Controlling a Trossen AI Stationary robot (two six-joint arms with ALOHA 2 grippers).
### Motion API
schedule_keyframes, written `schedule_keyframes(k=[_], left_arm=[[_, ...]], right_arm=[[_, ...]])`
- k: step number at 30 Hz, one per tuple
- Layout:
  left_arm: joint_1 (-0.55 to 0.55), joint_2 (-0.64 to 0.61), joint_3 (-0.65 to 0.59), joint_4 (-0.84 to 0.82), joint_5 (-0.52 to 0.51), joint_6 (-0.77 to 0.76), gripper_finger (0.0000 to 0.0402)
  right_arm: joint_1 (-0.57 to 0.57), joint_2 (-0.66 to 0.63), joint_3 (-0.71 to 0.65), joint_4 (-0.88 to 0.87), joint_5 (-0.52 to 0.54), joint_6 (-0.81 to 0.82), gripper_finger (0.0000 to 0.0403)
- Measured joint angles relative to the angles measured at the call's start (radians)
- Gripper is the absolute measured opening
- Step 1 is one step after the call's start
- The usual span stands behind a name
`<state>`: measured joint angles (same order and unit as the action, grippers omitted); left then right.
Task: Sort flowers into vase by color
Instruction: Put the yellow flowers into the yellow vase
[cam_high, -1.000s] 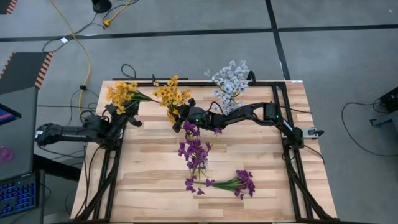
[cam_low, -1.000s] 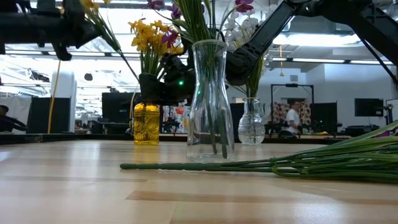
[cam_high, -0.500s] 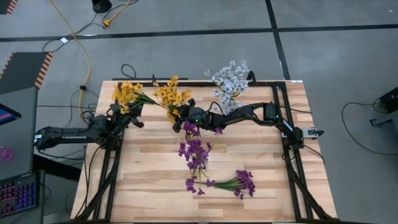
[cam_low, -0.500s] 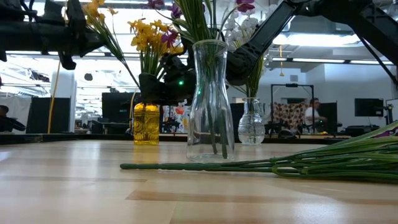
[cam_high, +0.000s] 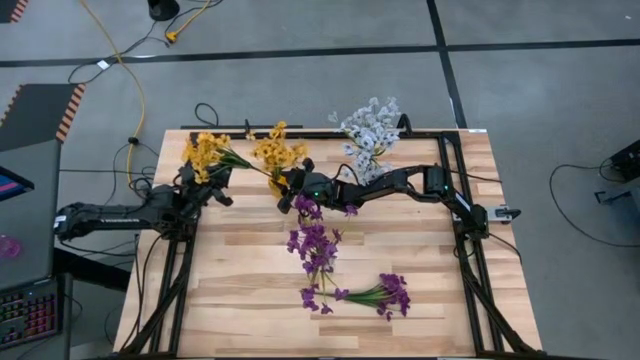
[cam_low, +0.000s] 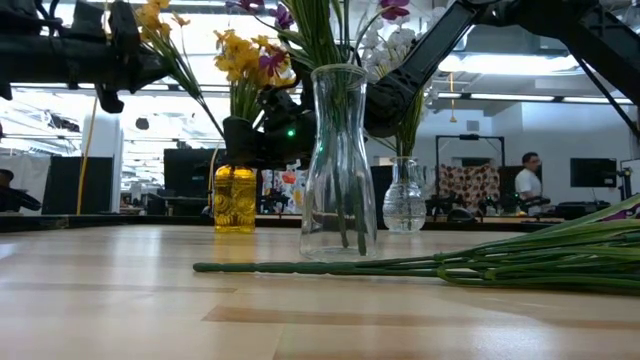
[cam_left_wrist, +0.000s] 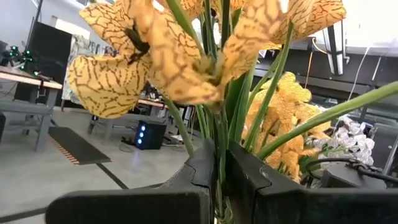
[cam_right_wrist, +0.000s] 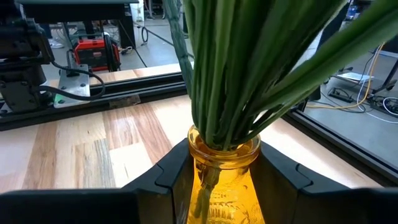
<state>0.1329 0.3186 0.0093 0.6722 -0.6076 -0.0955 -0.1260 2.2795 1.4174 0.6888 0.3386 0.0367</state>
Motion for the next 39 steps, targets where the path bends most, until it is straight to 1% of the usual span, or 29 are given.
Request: schedule_keyframes(k=[5,15,28,33,39], left_arm=[[0.0,0.015,0.0,0.027,0.022,0.046,0.0011],[0.0,0.057,0.001,0.032,0.107,0.058,0.0011],[-0.001,0.181,0.051,0.024,0.108,0.077,0.0011],[-0.001,0.23,0.098,-0.023,0.106,0.077,0.0011],[-0.001,0.258,0.17,-0.132,0.106,0.077,0.0011]], right_arm=[[0.0,0.0,0.0,0.0,0.0,0.0,0.0169],[0.0,0.0,0.0,0.0,0.0,0.0,0.0169],[0.0,0.0,0.0,0.001,0.0,0.0,0.0169],[0.0,0.0,0.0,0.001,0.0,0.0,0.0169],[0.0,0.0,0.0,0.002,0.0,-0.001,0.0169]])
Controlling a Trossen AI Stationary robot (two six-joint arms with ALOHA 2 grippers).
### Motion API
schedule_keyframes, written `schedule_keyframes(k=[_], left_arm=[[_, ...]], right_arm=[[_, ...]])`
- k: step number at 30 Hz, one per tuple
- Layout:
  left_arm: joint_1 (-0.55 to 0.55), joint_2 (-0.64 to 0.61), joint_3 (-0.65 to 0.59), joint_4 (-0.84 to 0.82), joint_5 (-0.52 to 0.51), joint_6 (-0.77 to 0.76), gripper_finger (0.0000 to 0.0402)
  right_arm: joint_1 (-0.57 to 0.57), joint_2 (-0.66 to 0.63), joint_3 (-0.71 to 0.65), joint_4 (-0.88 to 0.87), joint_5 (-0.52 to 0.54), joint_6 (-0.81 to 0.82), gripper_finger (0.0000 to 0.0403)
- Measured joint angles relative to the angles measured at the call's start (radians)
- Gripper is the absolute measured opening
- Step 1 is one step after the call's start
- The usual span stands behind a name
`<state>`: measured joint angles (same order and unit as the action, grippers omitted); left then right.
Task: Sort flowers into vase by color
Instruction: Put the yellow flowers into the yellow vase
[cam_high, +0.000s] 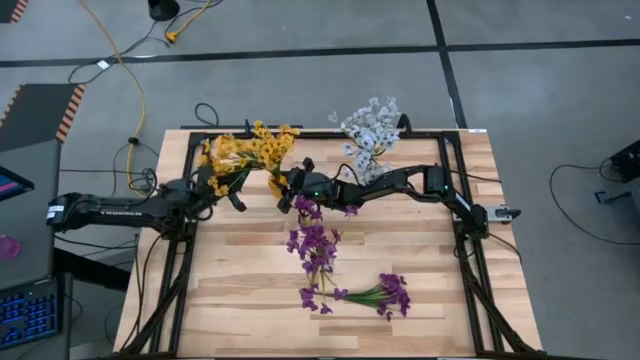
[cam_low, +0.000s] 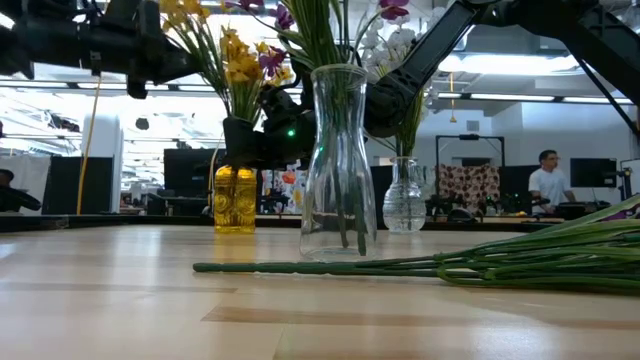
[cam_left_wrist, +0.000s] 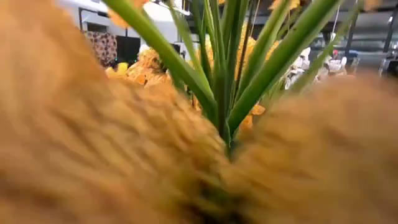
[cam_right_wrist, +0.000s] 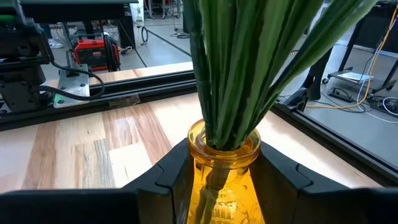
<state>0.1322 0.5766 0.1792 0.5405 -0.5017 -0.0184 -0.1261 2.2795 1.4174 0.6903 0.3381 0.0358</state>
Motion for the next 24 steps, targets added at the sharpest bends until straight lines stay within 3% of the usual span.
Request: schedule_keyframes(k=[7,16,24], left_arm=[[0.0,0.002,0.085,-0.117,-0.004,0.049,0.0011],[0.0,-0.001,0.118,-0.112,-0.007,0.086,0.0011],[-0.001,-0.085,0.122,-0.188,-0.011,0.086,0.0011]], right_arm=[[0.0,0.0,0.0,0.0,-0.003,-0.007,0.0168],[0.001,0.0,0.0,0.0,-0.003,-0.003,0.0168],[0.001,0.0,0.0,0.0,-0.003,-0.003,0.0168]])
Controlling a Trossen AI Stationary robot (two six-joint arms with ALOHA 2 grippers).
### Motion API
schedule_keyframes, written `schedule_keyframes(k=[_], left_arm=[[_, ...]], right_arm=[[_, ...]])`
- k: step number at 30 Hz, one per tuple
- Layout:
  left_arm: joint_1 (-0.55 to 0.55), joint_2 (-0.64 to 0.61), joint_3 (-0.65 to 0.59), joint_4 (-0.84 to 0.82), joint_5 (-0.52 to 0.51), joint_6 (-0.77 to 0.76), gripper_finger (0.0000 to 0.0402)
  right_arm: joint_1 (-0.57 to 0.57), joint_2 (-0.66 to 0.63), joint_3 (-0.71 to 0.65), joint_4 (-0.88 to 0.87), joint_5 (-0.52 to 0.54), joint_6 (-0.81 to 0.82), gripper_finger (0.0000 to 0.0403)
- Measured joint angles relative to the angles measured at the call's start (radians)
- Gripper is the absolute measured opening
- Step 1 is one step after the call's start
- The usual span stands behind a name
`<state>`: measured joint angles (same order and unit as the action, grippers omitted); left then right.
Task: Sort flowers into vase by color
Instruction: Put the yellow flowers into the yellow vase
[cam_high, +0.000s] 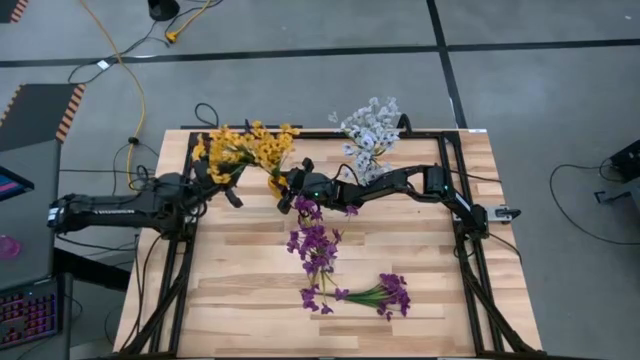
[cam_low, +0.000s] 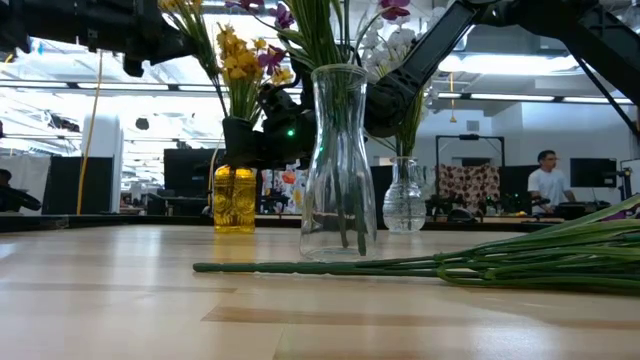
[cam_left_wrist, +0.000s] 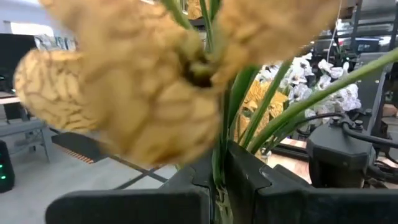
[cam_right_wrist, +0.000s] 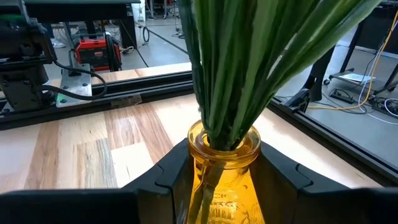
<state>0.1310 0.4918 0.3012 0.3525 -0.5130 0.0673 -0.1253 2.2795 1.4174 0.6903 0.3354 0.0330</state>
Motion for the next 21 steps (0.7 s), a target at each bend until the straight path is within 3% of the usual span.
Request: schedule_keyframes(k=[6,21], left_arm=[[0.0,-0.067,0.0,-0.092,-0.015,-0.016,0.0011],[0.0,-0.013,0.0,-0.088,-0.033,-0.031,0.0011]], right_arm=[[0.0,0.0,0.0,0.0,0.0,0.001,0.0168],[0.0,0.0,0.0,0.0,0.001,0.003,0.0168]])
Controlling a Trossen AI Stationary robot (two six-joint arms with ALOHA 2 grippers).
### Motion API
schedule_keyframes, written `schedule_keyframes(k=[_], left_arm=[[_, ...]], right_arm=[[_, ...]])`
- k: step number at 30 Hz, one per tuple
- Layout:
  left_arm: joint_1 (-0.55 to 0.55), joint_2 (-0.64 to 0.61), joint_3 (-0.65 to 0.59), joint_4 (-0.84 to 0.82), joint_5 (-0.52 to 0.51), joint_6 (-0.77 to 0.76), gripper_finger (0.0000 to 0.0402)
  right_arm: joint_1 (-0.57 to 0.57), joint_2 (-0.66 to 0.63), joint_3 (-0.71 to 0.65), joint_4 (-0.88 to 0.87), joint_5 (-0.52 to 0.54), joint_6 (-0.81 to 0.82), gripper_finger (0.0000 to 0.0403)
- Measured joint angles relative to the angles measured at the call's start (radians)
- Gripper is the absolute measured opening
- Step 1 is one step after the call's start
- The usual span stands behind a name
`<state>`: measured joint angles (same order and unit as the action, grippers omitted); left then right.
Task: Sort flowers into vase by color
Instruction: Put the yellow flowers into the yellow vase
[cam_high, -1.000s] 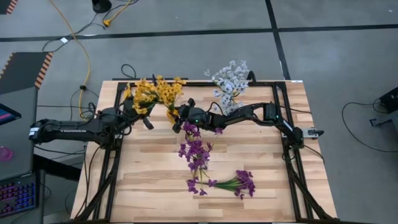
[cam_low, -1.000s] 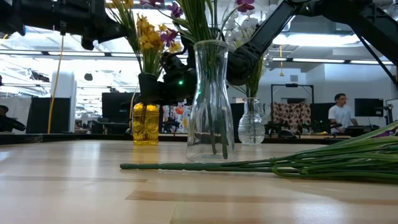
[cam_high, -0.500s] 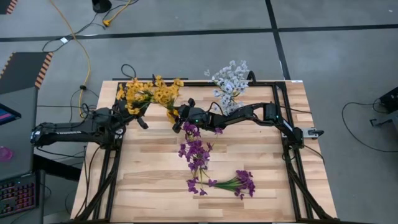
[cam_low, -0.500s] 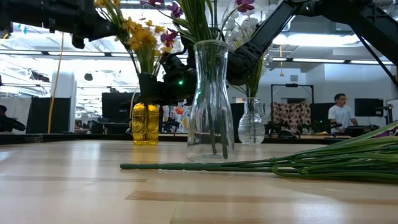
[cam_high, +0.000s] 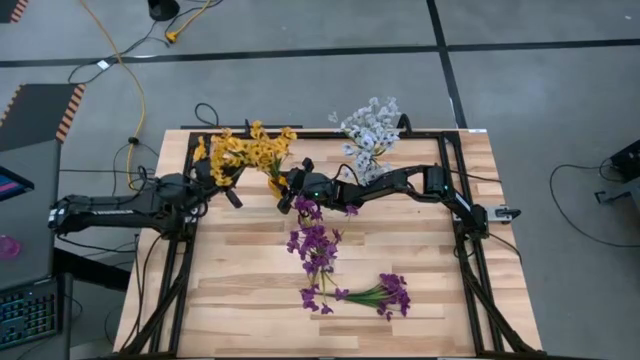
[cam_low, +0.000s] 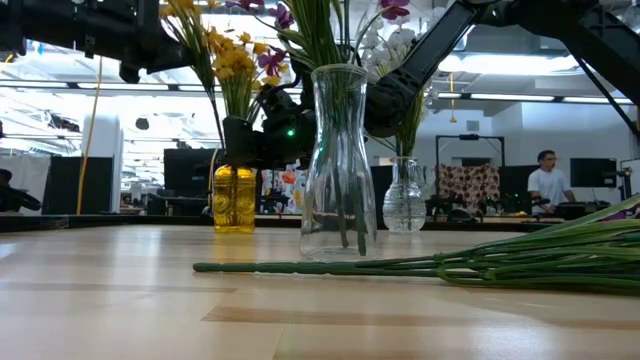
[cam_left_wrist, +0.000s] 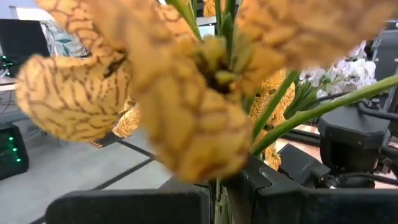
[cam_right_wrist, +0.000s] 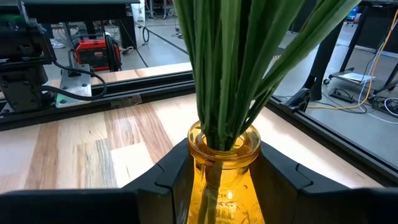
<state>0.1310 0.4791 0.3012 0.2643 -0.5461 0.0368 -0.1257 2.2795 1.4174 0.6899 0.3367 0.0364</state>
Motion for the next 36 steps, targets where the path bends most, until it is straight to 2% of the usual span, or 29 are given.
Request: schedule_keyframes(k=[5,12,31,36], left_arm=[[0.0,-0.007,0.0,0.046,0.0,0.014,0.0011],[0.0,-0.014,0.0,0.029,0.02,-0.013,0.0011],[0.0,0.092,0.0,0.021,0.036,-0.045,0.0011],[0.0,0.105,0.0,-0.032,0.034,-0.071,0.0011]], right_arm=[[0.0,0.0,0.0,0.0,0.0,0.0,0.0168],[0.0,0.0,0.0,0.0,0.0,0.0,0.0168],[0.0,0.0,0.0,0.0,0.001,-0.003,0.0169],[0.0,0.0,0.0,0.0,0.002,-0.003,0.0169]])
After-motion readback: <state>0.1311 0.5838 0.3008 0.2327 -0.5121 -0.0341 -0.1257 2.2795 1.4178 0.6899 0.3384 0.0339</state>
